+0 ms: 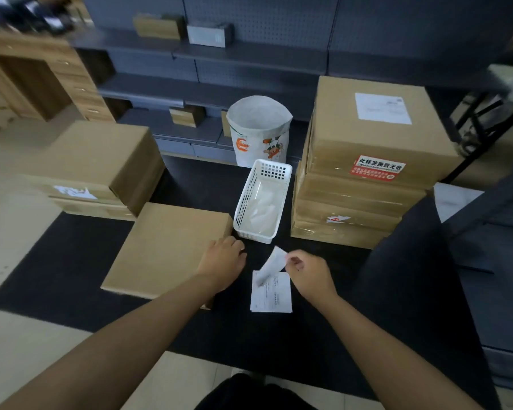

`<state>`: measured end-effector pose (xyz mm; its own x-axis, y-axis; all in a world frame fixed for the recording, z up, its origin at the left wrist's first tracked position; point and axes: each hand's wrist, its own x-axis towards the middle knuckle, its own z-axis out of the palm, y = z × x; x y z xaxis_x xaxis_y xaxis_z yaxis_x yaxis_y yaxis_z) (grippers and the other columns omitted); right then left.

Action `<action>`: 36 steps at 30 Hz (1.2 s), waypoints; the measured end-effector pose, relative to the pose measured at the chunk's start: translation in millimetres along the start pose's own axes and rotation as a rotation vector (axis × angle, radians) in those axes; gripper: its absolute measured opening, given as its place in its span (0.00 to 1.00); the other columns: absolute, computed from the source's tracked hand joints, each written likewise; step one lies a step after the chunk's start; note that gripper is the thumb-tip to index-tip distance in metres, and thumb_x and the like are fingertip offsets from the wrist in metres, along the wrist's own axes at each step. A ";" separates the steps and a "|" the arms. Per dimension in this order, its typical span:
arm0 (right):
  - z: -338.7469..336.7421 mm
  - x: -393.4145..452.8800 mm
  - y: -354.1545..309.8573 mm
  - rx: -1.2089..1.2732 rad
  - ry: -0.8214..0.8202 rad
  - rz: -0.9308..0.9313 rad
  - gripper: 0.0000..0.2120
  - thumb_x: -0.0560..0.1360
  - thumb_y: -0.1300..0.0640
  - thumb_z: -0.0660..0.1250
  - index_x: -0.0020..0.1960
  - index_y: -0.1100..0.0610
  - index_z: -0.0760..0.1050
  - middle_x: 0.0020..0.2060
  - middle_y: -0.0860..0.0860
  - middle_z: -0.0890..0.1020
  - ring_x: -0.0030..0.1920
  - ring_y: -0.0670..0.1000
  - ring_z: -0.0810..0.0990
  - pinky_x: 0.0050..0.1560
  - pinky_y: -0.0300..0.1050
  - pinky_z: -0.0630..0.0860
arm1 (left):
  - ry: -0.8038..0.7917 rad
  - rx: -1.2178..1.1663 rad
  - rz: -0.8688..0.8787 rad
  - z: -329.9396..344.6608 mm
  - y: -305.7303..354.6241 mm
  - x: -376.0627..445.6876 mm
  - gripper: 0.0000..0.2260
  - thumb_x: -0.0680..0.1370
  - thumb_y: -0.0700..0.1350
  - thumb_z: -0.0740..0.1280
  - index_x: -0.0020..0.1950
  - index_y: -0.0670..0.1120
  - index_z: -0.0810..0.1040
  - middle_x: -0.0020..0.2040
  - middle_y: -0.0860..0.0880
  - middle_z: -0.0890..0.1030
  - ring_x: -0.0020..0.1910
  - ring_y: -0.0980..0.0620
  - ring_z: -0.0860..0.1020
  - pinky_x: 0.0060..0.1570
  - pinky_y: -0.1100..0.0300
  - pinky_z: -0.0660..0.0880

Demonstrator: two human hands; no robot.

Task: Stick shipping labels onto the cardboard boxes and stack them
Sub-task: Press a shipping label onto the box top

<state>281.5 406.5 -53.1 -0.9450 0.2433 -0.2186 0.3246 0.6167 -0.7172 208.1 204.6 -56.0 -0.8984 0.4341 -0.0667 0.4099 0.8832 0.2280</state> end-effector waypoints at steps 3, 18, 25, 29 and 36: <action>0.2 10.0 -19.6 0.230 0.117 0.013 0.01 0.75 0.53 0.68 0.45 0.49 0.79 0.40 0.44 0.81 0.42 0.43 0.80 0.45 0.39 0.77 | 0.085 -0.046 -0.040 -15.6 -4.2 4.3 0.11 0.80 0.48 0.58 0.57 0.48 0.77 0.54 0.49 0.77 0.53 0.48 0.75 0.53 0.55 0.66; 75.6 63.9 -169.5 0.496 -0.218 0.030 0.19 0.76 0.58 0.68 0.63 0.47 0.69 0.47 0.51 0.83 0.50 0.50 0.82 0.48 0.41 0.76 | -0.056 -0.715 -0.156 -83.8 -111.8 15.3 0.09 0.79 0.50 0.64 0.54 0.48 0.80 0.46 0.52 0.81 0.46 0.54 0.79 0.44 0.60 0.75; 143.1 60.0 -195.9 0.684 -0.155 0.431 0.15 0.78 0.50 0.64 0.57 0.61 0.77 0.41 0.54 0.82 0.39 0.50 0.79 0.41 0.42 0.72 | 0.145 -0.939 -0.469 -84.3 -210.7 21.7 0.06 0.79 0.50 0.66 0.50 0.49 0.77 0.46 0.51 0.81 0.45 0.53 0.79 0.44 0.56 0.77; 167.9 36.4 -202.2 0.783 -0.346 0.491 0.10 0.78 0.55 0.65 0.52 0.60 0.79 0.44 0.55 0.84 0.41 0.50 0.80 0.43 0.40 0.76 | 0.218 -1.049 -0.542 -76.9 -235.2 17.8 0.07 0.79 0.49 0.65 0.50 0.46 0.77 0.44 0.50 0.80 0.44 0.53 0.79 0.41 0.60 0.75; 183.1 33.8 -203.1 0.835 -0.191 0.431 0.07 0.79 0.60 0.63 0.53 0.61 0.79 0.45 0.56 0.84 0.44 0.50 0.81 0.49 0.43 0.76 | 0.197 -1.106 -0.554 -70.1 -237.1 20.4 0.06 0.79 0.48 0.65 0.50 0.46 0.76 0.44 0.50 0.81 0.43 0.54 0.79 0.38 0.62 0.75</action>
<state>176.3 152.4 -36.0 -0.7656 0.1533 -0.6248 0.5823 -0.2475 -0.7744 81.5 -8.4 -43.3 -0.9550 -0.0657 -0.2892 -0.2959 0.2750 0.9148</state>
